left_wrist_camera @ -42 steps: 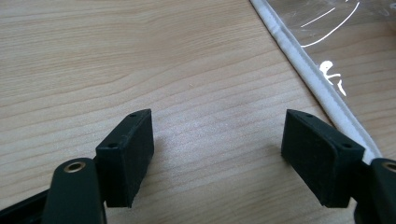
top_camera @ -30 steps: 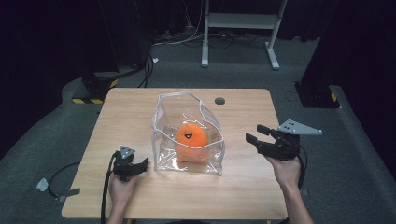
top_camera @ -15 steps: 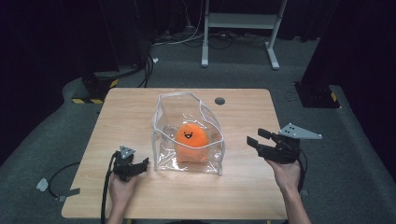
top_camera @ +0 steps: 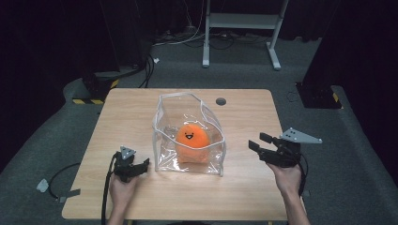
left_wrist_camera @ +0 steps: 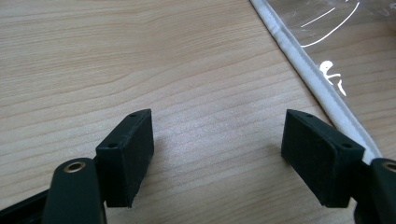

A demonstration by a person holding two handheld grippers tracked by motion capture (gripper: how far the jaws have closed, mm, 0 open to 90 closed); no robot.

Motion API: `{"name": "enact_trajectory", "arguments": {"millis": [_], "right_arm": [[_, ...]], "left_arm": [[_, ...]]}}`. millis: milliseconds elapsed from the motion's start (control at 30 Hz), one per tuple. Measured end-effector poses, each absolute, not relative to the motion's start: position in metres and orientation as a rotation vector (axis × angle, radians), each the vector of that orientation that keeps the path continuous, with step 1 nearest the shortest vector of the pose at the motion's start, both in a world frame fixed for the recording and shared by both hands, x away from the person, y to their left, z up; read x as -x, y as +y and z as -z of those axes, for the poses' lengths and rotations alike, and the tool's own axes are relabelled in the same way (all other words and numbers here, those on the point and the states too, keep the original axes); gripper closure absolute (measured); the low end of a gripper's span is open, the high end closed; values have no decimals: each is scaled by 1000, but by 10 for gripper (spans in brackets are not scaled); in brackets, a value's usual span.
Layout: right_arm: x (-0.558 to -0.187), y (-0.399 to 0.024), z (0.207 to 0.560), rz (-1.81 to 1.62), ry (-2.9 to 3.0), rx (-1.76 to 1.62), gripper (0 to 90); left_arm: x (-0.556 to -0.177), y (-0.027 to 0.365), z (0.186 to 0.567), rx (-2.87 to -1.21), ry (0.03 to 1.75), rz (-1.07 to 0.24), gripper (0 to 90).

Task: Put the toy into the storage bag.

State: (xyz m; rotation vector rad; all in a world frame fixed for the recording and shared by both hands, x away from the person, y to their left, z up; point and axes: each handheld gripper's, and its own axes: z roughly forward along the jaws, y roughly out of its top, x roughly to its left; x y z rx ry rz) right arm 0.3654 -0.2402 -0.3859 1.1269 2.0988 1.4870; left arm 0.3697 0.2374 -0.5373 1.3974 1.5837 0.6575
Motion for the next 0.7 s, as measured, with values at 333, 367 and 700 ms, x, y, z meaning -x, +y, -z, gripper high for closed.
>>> {"name": "enact_trajectory", "arguments": {"millis": [333,367,700], "right_arm": [[-365,-240,394,-1485,2102,-1140,388],[-365,-240,394,-1484,2103,-1141,389],[-365,-240,400,-1482,2100,-1154,389]], "left_arm": [[-370,237,537,-1398,1584,-658,254],[-370,237,537,-1397,1584,-658,253],[-370,237,537,-1397,1584,-658,254]]}}
